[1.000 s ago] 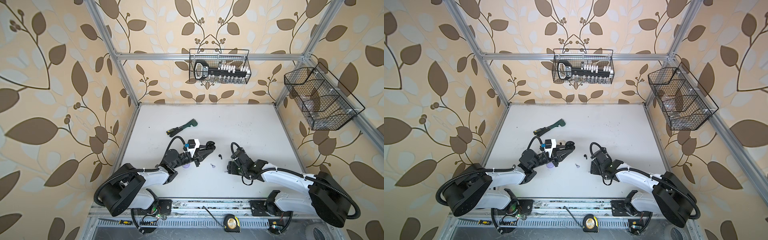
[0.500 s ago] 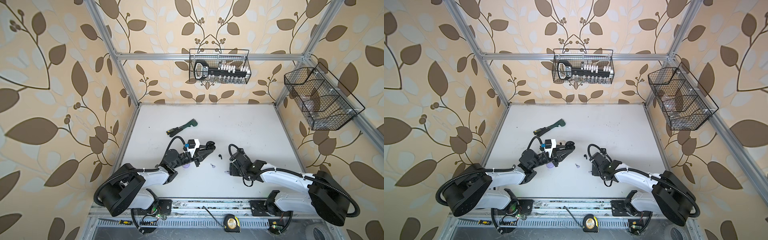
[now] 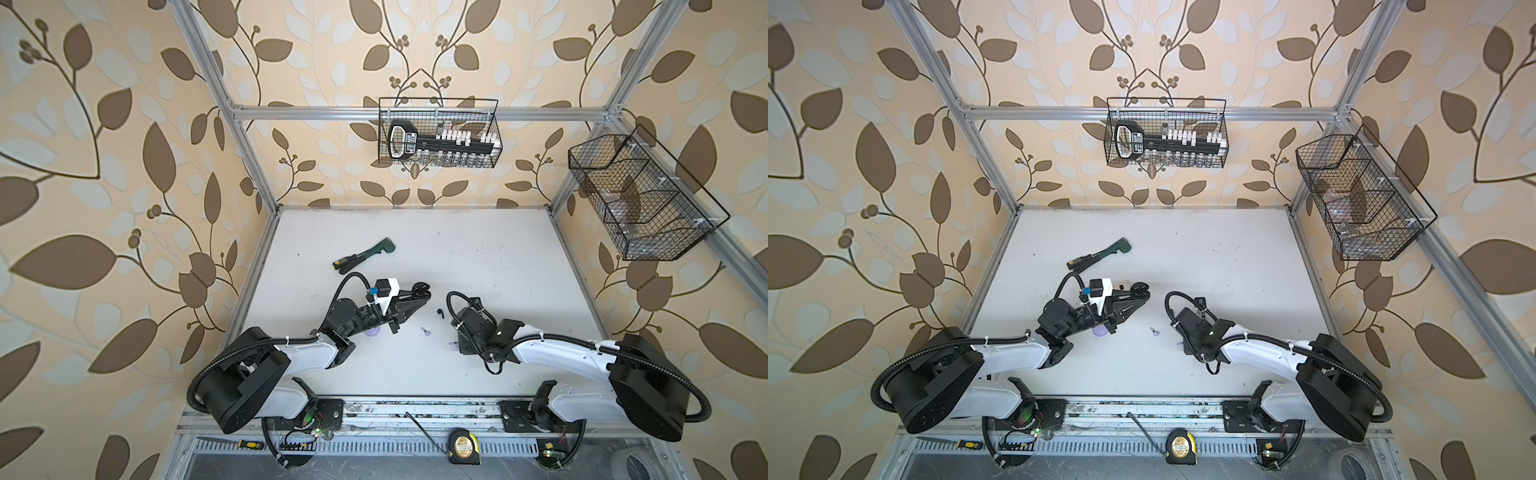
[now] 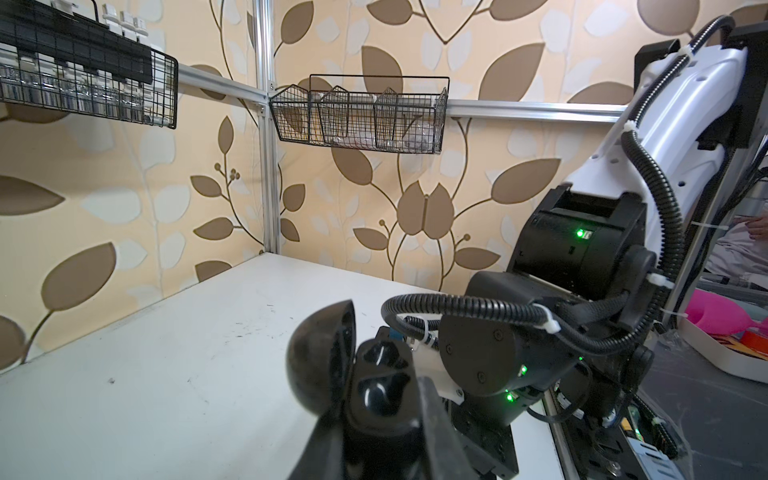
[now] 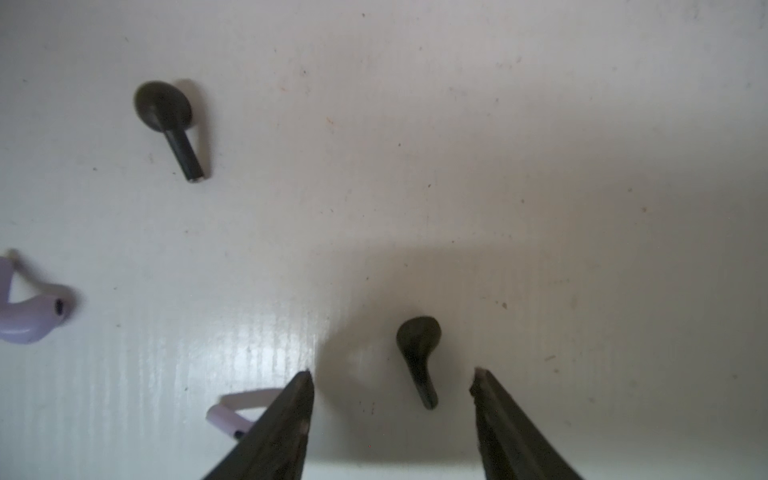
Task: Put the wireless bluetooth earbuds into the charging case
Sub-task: 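Lower the right gripper toward the black earbud nearest the robot, then close the right gripper on the black earbud and lift it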
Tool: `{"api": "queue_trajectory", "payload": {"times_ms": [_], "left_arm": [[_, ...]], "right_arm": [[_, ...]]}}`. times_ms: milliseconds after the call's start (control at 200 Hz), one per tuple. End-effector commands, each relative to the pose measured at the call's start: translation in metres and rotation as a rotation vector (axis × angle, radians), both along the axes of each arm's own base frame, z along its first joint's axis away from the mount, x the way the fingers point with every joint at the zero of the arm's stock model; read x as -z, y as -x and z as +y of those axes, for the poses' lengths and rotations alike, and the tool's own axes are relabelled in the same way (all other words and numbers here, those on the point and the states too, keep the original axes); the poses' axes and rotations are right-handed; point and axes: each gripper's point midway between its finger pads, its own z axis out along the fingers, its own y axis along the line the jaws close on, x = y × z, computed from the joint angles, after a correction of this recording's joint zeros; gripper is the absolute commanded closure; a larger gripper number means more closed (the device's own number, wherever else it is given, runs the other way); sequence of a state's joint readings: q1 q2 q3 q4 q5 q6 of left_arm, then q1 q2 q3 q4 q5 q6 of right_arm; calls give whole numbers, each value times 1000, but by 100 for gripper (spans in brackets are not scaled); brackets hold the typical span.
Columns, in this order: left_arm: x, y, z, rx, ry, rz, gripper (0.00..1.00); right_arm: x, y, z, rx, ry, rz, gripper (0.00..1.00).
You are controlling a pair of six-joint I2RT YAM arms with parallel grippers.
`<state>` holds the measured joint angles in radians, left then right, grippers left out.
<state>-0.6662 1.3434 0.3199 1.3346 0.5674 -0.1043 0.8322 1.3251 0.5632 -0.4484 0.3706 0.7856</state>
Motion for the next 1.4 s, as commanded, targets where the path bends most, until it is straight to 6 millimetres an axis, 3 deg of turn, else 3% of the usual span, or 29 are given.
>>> {"api": "queue_trajectory", "payload": {"times_ms": [0,375,970,1395], "left_arm": [[-18,7,4,8,39,-77,100],[-20,9,5,10,41,-83,100],[-21,10,5,13,43,-85,100],[-21,10,5,13,42,-86,100]], "right_arm": [[-1,-3,-1,-2,39,-3,40],[8,-9,-17,54,7,15,57],[5,-9,-36,116,6,-2,67],[9,-8,-31,101,-14,12,72]]}}
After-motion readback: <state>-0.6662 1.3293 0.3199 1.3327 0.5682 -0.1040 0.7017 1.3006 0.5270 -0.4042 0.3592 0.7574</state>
